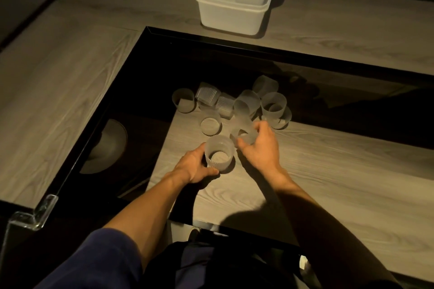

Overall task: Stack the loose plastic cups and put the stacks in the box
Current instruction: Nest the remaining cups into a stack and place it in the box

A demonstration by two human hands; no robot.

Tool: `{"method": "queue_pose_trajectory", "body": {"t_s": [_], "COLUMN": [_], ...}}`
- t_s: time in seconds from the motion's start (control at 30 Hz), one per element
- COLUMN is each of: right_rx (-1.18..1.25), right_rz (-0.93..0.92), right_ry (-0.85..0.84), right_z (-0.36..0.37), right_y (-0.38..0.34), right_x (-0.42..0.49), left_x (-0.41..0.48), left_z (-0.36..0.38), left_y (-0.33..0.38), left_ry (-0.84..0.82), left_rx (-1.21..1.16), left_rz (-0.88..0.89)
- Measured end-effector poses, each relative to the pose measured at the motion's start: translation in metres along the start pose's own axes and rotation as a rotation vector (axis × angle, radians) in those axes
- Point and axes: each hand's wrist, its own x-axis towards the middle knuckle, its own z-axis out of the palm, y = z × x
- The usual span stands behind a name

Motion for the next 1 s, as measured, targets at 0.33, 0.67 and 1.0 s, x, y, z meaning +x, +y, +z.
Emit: {"method": "queue_pose_trajectory", "body": {"t_s": [0.33, 0.67, 1.0], "right_rx": [0.239, 0.097, -0.059], "right_rz": [-0.219, -0.248, -0.283], "right_ry": [-0.121, -0.076, -0.053], "right_z": [-0.007, -0.005, 0.008], "right_y": [-0.034, -0.039, -0.043], "right_x": [-0.048, -0.060, -0.072], "left_x": [-0.001, -0.001, -0.005], "left_z": [0.000, -0.003, -0.011], "left_y": [-0.001, -0.003, -0.005], "left_ry": [-0.004, -0.024, -0.090], "left_rx": [0.001, 0.057, 0.061], "left_rz": [-0.001, 0.033, 0.083]}}
